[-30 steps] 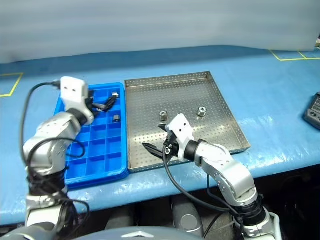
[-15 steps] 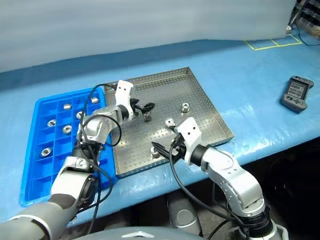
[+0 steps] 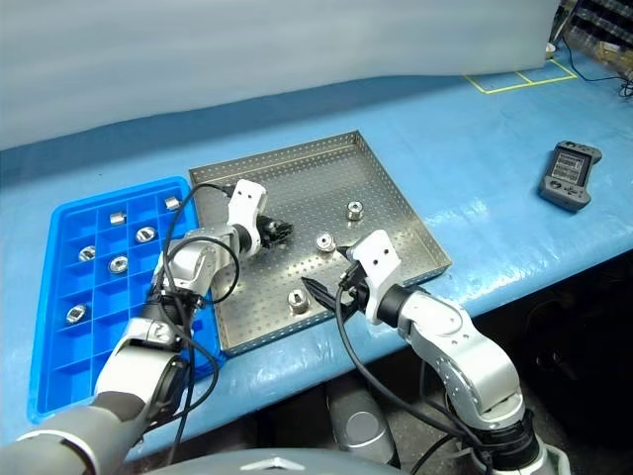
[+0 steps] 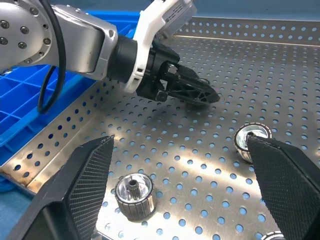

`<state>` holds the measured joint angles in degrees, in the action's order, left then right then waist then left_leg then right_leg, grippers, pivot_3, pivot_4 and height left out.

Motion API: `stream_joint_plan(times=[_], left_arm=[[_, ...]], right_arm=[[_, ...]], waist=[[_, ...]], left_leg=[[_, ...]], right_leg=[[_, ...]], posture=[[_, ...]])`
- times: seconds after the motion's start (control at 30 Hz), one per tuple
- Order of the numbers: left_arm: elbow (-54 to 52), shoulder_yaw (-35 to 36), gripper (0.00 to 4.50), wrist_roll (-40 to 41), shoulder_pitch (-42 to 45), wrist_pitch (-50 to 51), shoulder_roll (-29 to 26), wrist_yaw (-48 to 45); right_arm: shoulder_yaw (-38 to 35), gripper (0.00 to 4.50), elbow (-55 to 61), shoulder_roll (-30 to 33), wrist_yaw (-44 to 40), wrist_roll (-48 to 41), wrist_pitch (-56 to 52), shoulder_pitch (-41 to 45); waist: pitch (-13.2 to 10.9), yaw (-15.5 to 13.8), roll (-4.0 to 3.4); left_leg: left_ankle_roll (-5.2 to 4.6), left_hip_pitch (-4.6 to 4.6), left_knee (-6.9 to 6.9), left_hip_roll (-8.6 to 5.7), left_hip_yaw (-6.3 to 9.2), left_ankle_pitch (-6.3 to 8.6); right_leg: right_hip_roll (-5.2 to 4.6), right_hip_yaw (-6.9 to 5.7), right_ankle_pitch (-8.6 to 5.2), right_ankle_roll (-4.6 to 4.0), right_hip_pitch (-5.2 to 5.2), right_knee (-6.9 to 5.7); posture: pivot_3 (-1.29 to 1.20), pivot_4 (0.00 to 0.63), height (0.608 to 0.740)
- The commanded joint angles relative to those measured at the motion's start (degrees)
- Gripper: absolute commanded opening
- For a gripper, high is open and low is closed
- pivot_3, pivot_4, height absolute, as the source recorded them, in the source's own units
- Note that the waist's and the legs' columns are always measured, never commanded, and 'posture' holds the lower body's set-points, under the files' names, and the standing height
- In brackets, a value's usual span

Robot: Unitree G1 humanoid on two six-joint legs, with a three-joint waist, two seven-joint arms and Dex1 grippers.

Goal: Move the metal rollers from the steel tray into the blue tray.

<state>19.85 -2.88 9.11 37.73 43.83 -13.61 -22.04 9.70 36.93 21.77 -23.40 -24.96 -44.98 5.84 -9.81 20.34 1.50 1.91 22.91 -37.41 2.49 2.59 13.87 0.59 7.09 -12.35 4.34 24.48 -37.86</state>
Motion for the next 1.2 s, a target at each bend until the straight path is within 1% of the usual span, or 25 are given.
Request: stream_joint_plan(times=[0.03, 0.17, 0.3, 0.4, 0.5, 0.63, 0.73, 0.83, 0.93, 1.07, 1.2], left_arm=[[-5.9, -0.5, 1.69, 0.0, -2.6, 3.4, -1.8, -0.9], [-12.5, 1.2, 1.7, 2.3, -4.6, 5.3, -1.7, -1.5], [-22.7, 7.4, 1.7, 7.0, -5.9, 4.2, 0.8, 0.5], [-30.1, 11.4, 1.7, 8.0, -7.4, 3.0, 1.2, 3.9], [-36.9, 12.3, 1.7, 6.5, -10.5, 1.0, -0.8, 5.8], [-46.0, 13.2, 1.7, 1.0, -17.9, -3.0, -6.1, 9.2], [-49.8, 15.6, 1.7, 1.7, -21.8, -1.2, -6.6, 10.5], [-54.1, 16.5, 1.7, 0.5, -29.3, 0.9, -8.3, 10.9], [-57.4, 18.3, 1.7, 2.5, -34.4, 3.7, -6.4, 11.7], [-61.2, 19.0, 1.7, 2.2, -41.3, 6.6, -3.5, 13.8], [-62.9, 19.4, 1.7, 3.0, -45.0, 8.2, -1.2, 15.0]], right_arm=[[0.0, 4.5, 0.4, -0.7, -0.1, 0.1, 1.7, 1.1], [0.5, 4.5, -0.4, -1.0, -0.5, 0.1, 2.1, 1.6], [1.1, 4.5, -0.8, -1.3, -0.9, 0.0, 2.2, 2.0], [2.2, 4.5, -1.2, -1.3, -1.9, -0.2, 2.3, 2.8], [3.0, 4.5, -1.8, -1.4, -3.0, -0.2, 2.5, 3.9], [5.3, 4.5, -4.1, -1.7, -5.8, -0.2, 3.1, 7.1], [6.8, 4.5, -5.4, -1.9, -7.6, 0.0, 3.8, 9.0], [9.8, 4.5, -7.8, -2.4, -9.9, 1.0, 5.0, 12.0], [11.8, 4.5, -9.2, -2.9, -11.6, 1.3, 5.7, 13.5], [12.9, 4.5, -9.8, -3.5, -12.9, 1.5, 6.1, 13.9], [12.8, 4.5, -9.9, -3.6, -13.5, 1.4, 6.0, 13.7]], waist=[[0.0, -0.1, 0.0], [0.0, -0.5, 0.0], [0.0, -1.5, 0.0], [0.0, -1.9, 0.0], [0.0, -2.3, -0.02], [0.0, -3.5, -0.02], [0.0, -5.4, -0.01], [0.0, -6.8, -0.02], [0.0, -8.7, -0.01], [0.0, -11.2, 0.03], [0.0, -12.8, 0.03]], left_leg=[[0.0, 0.0, 0.0, 0.0, 0.0, 0.0], [0.0, 0.0, 0.0, 0.0, 0.0, 0.0], [0.0, 0.08, 0.0, 0.0, 0.02, 0.0], [0.0, 0.08, 0.0, 0.0, 0.01, 0.0], [0.0, 0.0, 0.04, 0.02, -0.01, 0.0], [0.0, -0.07, 0.1, 0.03, 0.0, -0.01], [0.0, -0.03, 0.09, 0.02, 0.03, -0.03], [-0.01, 0.01, 0.08, 0.01, 0.0, -0.02], [-0.02, 0.01, 0.11, 0.03, 0.04, -0.01], [-0.01, 0.05, 0.08, 0.03, 0.11, -0.02], [-0.01, 0.02, 0.01, 0.03, 0.06, -0.02]], right_leg=[[0.0, 0.0, 0.0, 0.0, 0.0, 0.0], [0.0, -0.01, 0.0, 0.0, 0.0, 0.0], [-0.01, -0.02, 0.0, 0.0, 0.05, 0.02], [-0.02, -0.01, 0.0, 0.0, 0.05, 0.02], [0.02, 0.01, 0.0, 0.0, 0.04, 0.01], [0.03, 0.02, -0.01, -0.03, 0.03, -0.01], [0.01, -0.03, -0.01, -0.03, 0.03, 0.0], [-0.02, -0.02, -0.01, -0.03, 0.05, 0.08], [-0.01, -0.07, -0.04, -0.09, 0.07, 0.07], [-0.02, -0.17, -0.06, -0.12, 0.06, 0.05], [-0.02, -0.15, -0.06, -0.13, 0.04, 0.04]], posture=[[-0.31, 0.15, 0.74], [-0.29, 0.15, 0.74], [-0.27, 0.15, 0.74], [-0.24, 0.15, 0.74], [-0.2, 0.15, 0.74], [-0.16, 0.15, 0.74], [-0.12, 0.15, 0.74], [-0.09, 0.15, 0.74], [-0.07, 0.15, 0.74], [-0.04, 0.15, 0.74], [-0.03, 0.15, 0.74]])
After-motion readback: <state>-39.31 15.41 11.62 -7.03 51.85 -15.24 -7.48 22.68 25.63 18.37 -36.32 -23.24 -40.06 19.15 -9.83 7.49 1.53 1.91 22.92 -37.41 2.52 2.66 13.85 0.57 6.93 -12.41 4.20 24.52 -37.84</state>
